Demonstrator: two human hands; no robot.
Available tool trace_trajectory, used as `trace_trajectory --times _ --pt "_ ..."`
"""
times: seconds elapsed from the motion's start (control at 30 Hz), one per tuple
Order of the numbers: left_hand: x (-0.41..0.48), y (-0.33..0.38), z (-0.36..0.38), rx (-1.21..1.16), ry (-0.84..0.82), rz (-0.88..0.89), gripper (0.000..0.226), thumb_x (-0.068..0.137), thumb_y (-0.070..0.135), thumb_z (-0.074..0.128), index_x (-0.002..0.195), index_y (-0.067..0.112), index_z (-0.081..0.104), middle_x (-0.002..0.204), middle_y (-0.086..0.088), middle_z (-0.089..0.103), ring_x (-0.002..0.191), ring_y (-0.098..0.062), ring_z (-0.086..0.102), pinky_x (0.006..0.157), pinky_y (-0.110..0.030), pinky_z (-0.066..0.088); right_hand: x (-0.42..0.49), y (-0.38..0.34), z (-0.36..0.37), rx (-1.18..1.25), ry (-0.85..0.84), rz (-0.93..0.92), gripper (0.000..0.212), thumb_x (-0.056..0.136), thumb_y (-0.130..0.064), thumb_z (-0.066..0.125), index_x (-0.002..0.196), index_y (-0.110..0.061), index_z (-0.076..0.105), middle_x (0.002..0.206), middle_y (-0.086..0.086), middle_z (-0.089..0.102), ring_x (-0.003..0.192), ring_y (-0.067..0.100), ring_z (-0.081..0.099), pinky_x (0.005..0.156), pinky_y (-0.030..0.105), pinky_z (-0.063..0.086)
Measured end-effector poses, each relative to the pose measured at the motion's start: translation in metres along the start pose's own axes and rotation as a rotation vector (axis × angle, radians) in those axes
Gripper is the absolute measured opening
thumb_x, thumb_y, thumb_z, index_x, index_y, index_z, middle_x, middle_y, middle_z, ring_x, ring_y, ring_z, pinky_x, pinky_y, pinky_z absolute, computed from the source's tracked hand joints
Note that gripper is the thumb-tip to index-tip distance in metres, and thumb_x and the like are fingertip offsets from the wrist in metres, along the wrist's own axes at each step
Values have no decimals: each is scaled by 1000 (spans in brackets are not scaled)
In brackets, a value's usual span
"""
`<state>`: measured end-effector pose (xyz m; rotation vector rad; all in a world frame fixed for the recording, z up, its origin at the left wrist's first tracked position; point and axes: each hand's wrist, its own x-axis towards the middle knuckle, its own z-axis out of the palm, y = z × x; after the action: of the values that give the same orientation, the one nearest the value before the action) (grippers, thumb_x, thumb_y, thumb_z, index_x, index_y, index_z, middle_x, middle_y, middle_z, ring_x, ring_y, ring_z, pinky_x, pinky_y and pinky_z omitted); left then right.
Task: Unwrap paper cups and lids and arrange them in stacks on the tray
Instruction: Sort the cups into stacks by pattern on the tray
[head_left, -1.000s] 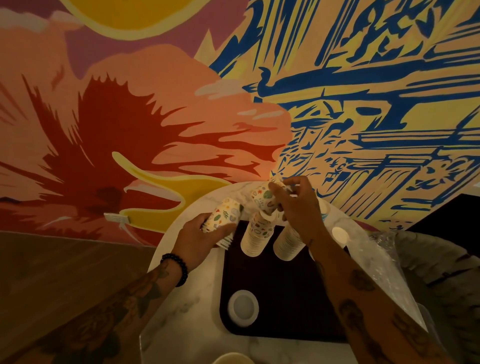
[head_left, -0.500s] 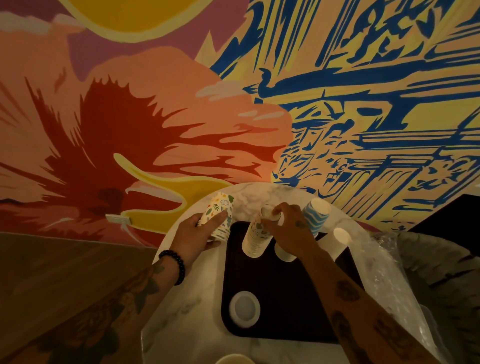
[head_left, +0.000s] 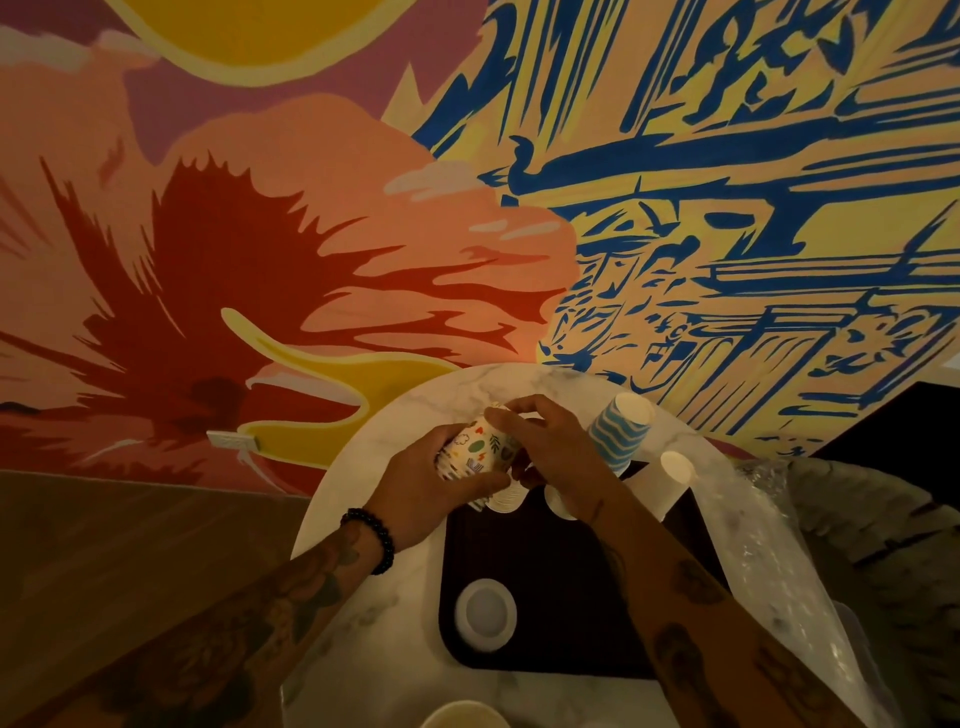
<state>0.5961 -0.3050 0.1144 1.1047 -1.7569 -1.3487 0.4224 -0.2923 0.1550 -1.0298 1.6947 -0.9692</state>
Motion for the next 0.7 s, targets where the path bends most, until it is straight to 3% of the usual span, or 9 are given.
trace_trajectory --times 0.27,0.43,0.57,0.7 --pt "-1 -5 -4 -12 -6 -48 61 69 38 86 121 27 57 108 12 68 92 0 66 72 -12 52 2 0 -4 43 77 -39 29 89 -43 72 105 -21 61 84 6 70 54 12 57 47 23 48" --pt "-2 -14 -9 -38 30 -113 47 68 40 86 108 26 65 100 10 72 85 -2 68 70 -17 54 11 -7 -25 39 298 -180 37 89 -44 72 114 -21 58 98 7 72 63 8 63 49 18 48" --pt "0 -19 -14 -218 127 -259 41 79 22 82 115 11 66 103 -2 72 89 -14 70 70 -22 59 12 -9 -39 -153 451 -305 44 87 -46 73 120 -25 52 107 -1 66 90 15 66 71 31 58" --pt "1 -17 -18 -375 155 -346 41 80 21 81 115 9 66 104 -6 73 87 -15 72 75 -32 62 14 4 -35 -358 375 -264 46 88 -43 72 121 -27 44 108 0 61 96 21 64 78 39 59"
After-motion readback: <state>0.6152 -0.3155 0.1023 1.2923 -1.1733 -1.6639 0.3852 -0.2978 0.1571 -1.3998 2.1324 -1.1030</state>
